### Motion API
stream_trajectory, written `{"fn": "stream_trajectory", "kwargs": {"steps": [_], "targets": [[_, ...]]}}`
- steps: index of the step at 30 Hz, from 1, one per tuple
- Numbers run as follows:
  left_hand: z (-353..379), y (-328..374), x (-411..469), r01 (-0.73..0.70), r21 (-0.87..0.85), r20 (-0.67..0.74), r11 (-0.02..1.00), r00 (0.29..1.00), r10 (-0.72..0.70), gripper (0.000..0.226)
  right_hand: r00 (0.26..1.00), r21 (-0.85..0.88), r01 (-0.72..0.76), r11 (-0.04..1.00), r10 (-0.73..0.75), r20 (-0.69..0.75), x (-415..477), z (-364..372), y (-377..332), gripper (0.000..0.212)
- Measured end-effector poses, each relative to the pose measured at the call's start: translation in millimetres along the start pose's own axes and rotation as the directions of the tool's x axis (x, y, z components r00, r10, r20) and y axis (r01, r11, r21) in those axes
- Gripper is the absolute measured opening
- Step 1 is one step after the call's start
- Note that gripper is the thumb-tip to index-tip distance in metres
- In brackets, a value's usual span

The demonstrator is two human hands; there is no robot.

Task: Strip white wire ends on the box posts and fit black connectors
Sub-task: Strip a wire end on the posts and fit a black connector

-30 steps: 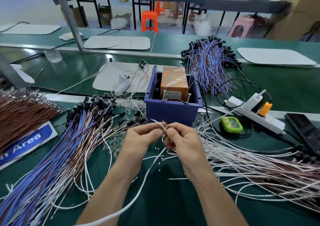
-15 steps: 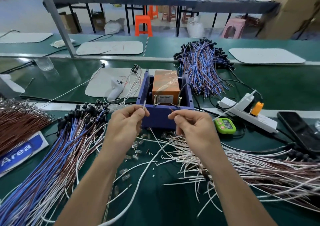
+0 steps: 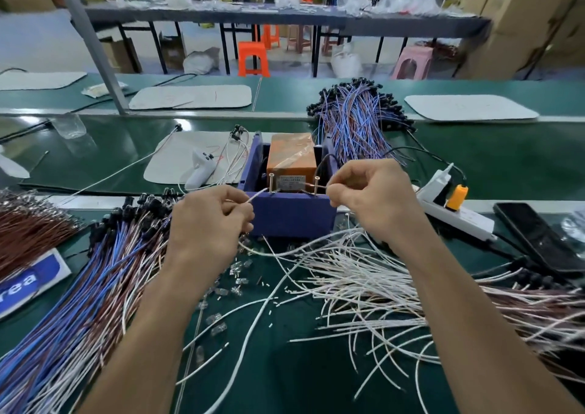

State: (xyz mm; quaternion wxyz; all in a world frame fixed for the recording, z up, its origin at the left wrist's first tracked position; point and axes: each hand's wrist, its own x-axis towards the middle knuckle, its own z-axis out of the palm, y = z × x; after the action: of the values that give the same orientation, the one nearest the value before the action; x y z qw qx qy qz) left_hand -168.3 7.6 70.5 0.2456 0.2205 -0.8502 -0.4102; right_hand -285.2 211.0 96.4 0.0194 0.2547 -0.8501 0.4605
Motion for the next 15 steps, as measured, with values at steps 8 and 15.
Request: {"fn": "stream_trajectory", "kwargs": {"steps": [8, 15], "targets": [[23, -15, 5, -0.129, -0.004, -0.181, 0.992, 0.975, 0.126, 0.007, 1.0, -0.033, 0.029, 0.999, -0.029, -0.008, 9, 4, 25, 0.014], [39, -28, 5, -0.192, -0.079, -0.259, 0.978, 0.952, 0.166, 0.017, 0.998, -0.034, 0.062, 0.998, -0.061, 0.032, 14, 11, 29, 0.008]]}}
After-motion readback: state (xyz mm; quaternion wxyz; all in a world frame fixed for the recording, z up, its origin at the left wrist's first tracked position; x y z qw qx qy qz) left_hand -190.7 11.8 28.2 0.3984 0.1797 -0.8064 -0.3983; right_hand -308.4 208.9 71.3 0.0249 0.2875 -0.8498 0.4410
